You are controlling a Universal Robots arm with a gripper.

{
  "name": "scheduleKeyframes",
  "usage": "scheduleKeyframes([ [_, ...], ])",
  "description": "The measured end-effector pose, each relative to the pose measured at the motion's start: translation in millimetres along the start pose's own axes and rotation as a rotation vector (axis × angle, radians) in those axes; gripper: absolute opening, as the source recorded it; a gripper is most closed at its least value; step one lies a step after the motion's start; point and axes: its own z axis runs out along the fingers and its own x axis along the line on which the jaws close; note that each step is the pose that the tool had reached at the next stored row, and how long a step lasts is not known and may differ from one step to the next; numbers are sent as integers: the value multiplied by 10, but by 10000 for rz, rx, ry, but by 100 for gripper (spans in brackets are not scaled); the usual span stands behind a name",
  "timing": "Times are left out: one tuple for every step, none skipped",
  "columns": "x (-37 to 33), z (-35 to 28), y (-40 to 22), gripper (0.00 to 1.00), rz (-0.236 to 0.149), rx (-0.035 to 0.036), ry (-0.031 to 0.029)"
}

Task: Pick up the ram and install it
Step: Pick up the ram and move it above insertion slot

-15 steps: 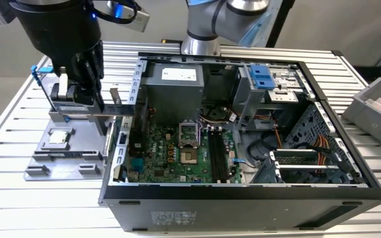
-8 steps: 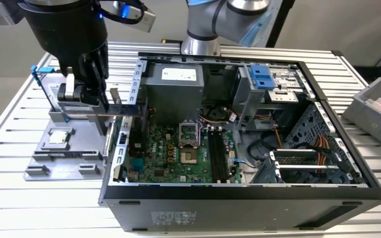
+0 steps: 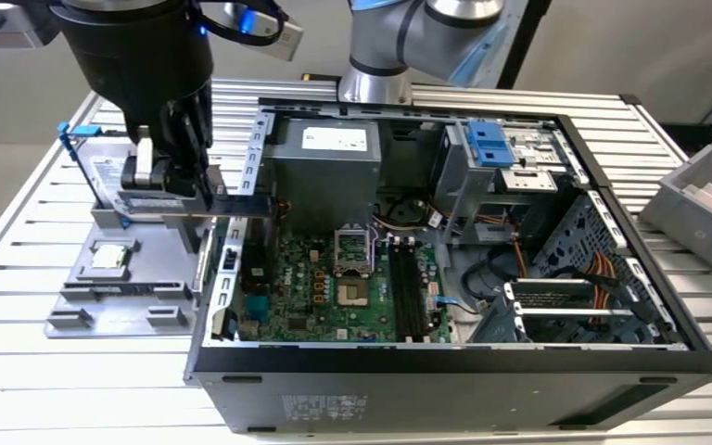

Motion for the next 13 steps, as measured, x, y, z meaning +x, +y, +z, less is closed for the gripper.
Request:
scheduleKeyframes([
  [-1, 0, -11, 0, 0, 0, -1],
  [-1, 0, -21, 0, -1, 0, 0],
  [-1, 0, -32, 0, -1, 0, 0],
  [-2, 1, -42, 0, -1, 0, 0],
  [-2, 1, -53, 0, -1, 0, 0],
  [-3, 1, -64, 0, -2, 1, -1],
  [-3, 1, -74, 0, -2, 1, -1],
  [-3, 1, -85, 0, -3, 0, 0],
  [-4, 2, -95, 0, -3, 0, -1],
  [-4, 2, -106, 0, -4, 0, -1],
  [-5, 2, -117, 0, -3, 0, 0],
  [-6, 2, -128, 0, -4, 0, 0],
  [-6, 2, -139, 0, -4, 0, 0],
])
